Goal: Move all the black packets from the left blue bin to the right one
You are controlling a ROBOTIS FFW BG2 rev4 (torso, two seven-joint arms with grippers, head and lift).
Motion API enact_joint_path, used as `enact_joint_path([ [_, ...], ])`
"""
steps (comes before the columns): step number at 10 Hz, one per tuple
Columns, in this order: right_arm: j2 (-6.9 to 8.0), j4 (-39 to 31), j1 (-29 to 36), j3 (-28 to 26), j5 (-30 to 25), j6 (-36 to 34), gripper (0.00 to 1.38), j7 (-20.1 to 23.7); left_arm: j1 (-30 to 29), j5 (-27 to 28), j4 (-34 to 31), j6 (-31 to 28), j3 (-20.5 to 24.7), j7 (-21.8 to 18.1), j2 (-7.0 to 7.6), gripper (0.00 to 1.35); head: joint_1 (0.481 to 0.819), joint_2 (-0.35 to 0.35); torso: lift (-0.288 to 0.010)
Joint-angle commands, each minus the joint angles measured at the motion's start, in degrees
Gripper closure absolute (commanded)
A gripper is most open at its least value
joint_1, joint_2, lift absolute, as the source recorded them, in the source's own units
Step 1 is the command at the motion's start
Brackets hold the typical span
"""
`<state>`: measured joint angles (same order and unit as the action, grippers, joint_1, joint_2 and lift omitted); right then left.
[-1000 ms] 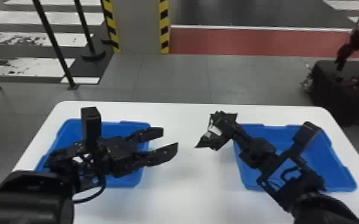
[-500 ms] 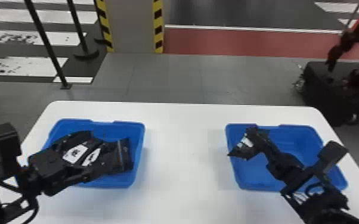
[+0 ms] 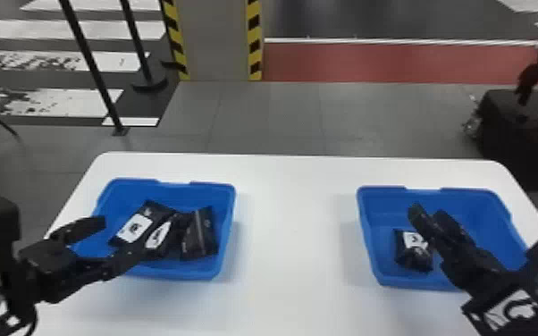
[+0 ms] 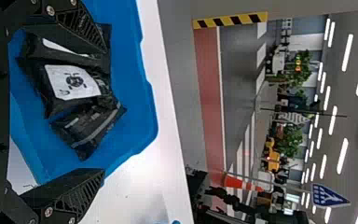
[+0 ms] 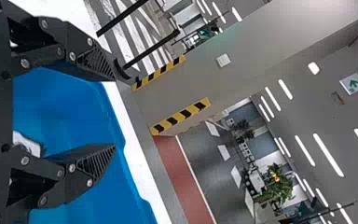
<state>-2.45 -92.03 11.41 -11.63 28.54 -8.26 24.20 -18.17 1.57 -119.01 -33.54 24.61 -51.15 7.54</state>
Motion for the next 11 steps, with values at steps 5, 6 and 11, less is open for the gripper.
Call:
enact_joint_path([
  [5,2.5,-15.5,11.2,2.0,-0.2,-5.4,0.27,4.2,10.3,3.7,16.8,-5.1,-3.7,0.0,1.87,0.14,0.695,0.117,-0.11],
  [6,2.5,-16.0,11.6,2.0,-0.3,-5.5,0.27,4.6,12.6,3.5,20.9,-4.6,-4.1,0.0,2.04,0.14,0.695,0.141,-0.11],
  [11,2.5,-16.7,11.6,2.4,-0.2,-6.1,0.27,5.1,19.2,-0.2,31.6,-3.4,-10.0,-0.5,4.15,0.29,0.695,0.118,-0.11],
])
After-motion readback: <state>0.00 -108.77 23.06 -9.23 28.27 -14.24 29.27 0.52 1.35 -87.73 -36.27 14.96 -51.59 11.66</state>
